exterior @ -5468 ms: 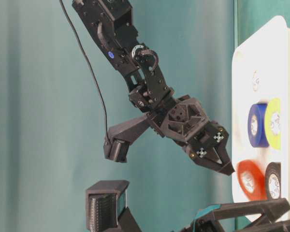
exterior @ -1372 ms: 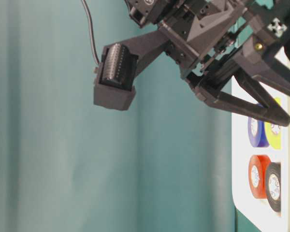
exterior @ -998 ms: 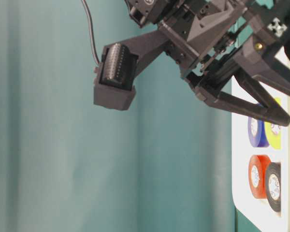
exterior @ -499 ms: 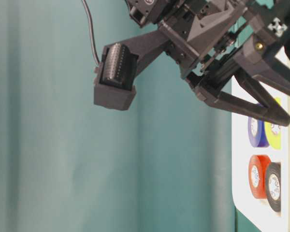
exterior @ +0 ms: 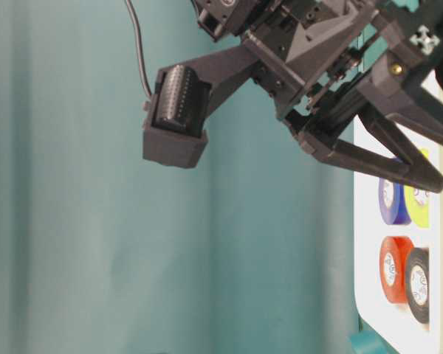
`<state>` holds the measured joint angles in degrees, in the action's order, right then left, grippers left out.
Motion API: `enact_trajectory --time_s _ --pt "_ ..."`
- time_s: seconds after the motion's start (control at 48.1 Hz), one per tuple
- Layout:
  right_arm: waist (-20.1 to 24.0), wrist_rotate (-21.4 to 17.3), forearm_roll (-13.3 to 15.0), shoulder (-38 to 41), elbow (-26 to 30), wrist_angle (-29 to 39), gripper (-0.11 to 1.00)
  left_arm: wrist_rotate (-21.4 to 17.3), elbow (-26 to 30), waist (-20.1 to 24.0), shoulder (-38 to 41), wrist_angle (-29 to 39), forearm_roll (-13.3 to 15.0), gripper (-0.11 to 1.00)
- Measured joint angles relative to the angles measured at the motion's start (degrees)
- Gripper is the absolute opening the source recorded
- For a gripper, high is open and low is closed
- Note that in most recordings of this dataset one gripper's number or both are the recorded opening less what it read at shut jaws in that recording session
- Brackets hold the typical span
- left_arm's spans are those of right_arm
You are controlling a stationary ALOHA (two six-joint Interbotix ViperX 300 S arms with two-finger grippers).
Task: Put the tape alternately from left to right into the white case.
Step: 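Carry the teal roll with the left gripper into the tray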
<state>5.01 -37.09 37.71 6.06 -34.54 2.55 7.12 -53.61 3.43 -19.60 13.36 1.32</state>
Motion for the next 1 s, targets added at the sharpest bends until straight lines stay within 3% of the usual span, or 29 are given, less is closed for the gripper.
enact_trajectory --time_s 0.249,0.416,0.624,0.998 --pt "0.0 -0.1 0.0 0.0 0.0 0.0 0.90 -6.4 3.3 7.3 3.7 -0.2 0.0 0.24" --pt "0.0 -0.1 0.0 0.0 0.0 0.0 0.90 -9.1 6.2 9.9 7.6 -0.2 0.0 0.24" --pt "0.0 -0.1 0.0 0.0 0.0 0.0 0.90 -10.6 11.2 10.3 12.9 -0.2 0.0 0.24" --pt "0.1 -0.1 0.0 0.0 0.0 -0.1 0.90 -17.9 22.9 10.6 23.8 -0.5 0.0 0.24"
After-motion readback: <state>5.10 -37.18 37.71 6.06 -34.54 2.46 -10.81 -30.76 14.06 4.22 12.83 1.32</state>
